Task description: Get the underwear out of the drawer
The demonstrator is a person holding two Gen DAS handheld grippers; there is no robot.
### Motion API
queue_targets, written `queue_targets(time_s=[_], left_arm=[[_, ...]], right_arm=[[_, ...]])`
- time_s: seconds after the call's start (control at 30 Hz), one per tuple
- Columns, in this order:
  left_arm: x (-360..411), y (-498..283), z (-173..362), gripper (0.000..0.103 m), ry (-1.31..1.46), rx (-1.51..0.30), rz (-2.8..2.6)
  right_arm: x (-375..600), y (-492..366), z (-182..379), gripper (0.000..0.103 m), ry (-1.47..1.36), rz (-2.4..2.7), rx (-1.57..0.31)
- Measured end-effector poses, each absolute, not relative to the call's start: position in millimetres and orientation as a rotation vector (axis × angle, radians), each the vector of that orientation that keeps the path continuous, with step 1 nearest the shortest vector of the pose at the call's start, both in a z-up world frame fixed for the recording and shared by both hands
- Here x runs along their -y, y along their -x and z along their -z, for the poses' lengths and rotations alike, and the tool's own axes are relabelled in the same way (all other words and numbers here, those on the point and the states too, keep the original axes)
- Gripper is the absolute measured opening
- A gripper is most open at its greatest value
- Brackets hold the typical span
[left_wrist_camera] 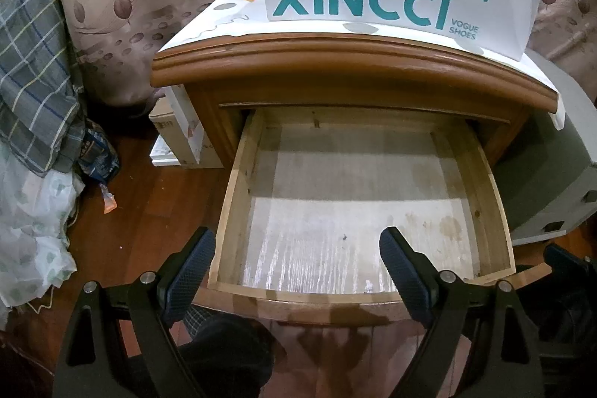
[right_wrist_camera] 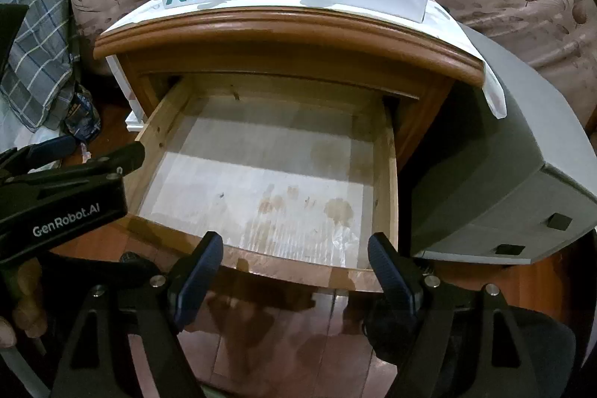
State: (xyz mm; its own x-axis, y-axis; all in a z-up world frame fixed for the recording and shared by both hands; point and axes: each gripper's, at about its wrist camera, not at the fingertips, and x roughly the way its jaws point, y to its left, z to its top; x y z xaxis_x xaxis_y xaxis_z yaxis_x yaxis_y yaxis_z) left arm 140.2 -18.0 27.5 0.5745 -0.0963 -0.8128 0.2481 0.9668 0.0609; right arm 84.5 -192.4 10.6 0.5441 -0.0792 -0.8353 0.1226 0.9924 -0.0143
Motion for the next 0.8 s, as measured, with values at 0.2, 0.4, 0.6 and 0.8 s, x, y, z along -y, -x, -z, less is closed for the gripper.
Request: queue_targets(time_s=[0.2, 0.4, 0.6, 0.8], left_arm=[[18.7, -139.3, -28.2, 0.088, -0.178, -0.938, 0.206], [18.9, -139.3, -28.0, 0.088, -0.181, -0.937, 0.206], [19.6, -138.0, -27.8, 0.088, -0.187, -0.937, 0.213], [20.7, -138.2, -27.6, 0.088, -0.185, -0.939, 0.222]], right_arm=[[192.3, -84.8, -10.4, 0.082, -0.046, 0.12, -0.988], [191.6, -84.5, -10.0, 0.082, -0.047, 0.115, -0.992], [191.3, -84.9, -9.3, 0.082, -0.046, 0.115, -0.995], [190.6, -84.9, -9.7, 0.082, -0.046, 0.116, -0.997]])
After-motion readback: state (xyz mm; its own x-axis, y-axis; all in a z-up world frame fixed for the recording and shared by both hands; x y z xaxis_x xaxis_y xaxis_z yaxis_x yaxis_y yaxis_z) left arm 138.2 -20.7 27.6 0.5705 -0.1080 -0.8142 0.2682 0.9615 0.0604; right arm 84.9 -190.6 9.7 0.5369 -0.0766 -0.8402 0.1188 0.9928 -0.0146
